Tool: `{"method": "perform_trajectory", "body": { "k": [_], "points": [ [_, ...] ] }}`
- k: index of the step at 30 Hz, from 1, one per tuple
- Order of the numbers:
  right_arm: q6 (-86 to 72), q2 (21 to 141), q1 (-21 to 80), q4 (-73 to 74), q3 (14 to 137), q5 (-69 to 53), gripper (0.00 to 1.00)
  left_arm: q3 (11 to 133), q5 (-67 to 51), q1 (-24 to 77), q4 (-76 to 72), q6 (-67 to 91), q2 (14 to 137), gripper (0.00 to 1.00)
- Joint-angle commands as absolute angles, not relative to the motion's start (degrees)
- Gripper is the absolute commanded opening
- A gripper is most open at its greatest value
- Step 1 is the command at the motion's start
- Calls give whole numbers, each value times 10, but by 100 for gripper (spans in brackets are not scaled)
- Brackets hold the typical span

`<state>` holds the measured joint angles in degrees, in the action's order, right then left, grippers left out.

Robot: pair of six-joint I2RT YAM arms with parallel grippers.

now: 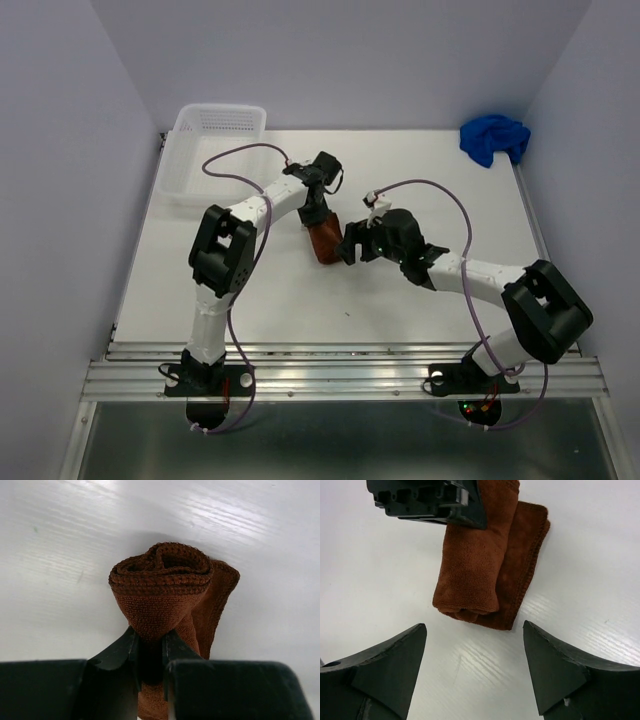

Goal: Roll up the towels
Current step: Roll the towel

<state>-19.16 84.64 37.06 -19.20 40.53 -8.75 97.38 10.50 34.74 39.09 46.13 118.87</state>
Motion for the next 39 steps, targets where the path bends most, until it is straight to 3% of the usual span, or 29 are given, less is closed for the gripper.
{"method": "perform_trajectory", "body": {
  "k": [1, 9, 23, 25, 26, 31, 33, 34, 37, 39],
  "points": [
    [-129, 852, 409, -151, 451, -16, 83, 1035, 176, 345, 512, 490, 1211, 0],
    [-89, 924, 478, -211, 509, 95, 83, 1111, 185, 347, 598, 499, 1261, 0],
    [-22, 1055, 542, -179, 616, 249, 79, 1148, 177, 345, 639, 522, 1282, 0],
    [-19, 1070, 555, -165, 625, 265, 72, 1157, 175, 345, 642, 524, 1287, 0],
    [-21, 1074, 555, -164, 631, 293, 57, 1157, 173, 345, 642, 525, 1288, 0],
    [-51, 1096, 568, -128, 648, 334, 37, 1157, 160, 343, 642, 528, 1290, 1],
    [-92, 1100, 568, -107, 643, 365, 17, 1151, 158, 344, 641, 529, 1284, 16],
    [-106, 1099, 568, -101, 640, 379, 13, 1144, 157, 342, 635, 529, 1281, 30],
    [-152, 1085, 568, -97, 608, 379, 9, 1122, 148, 337, 613, 529, 1263, 54],
    [-176, 1076, 568, -97, 590, 352, 8, 1116, 145, 333, 602, 527, 1252, 64]
  ]
}}
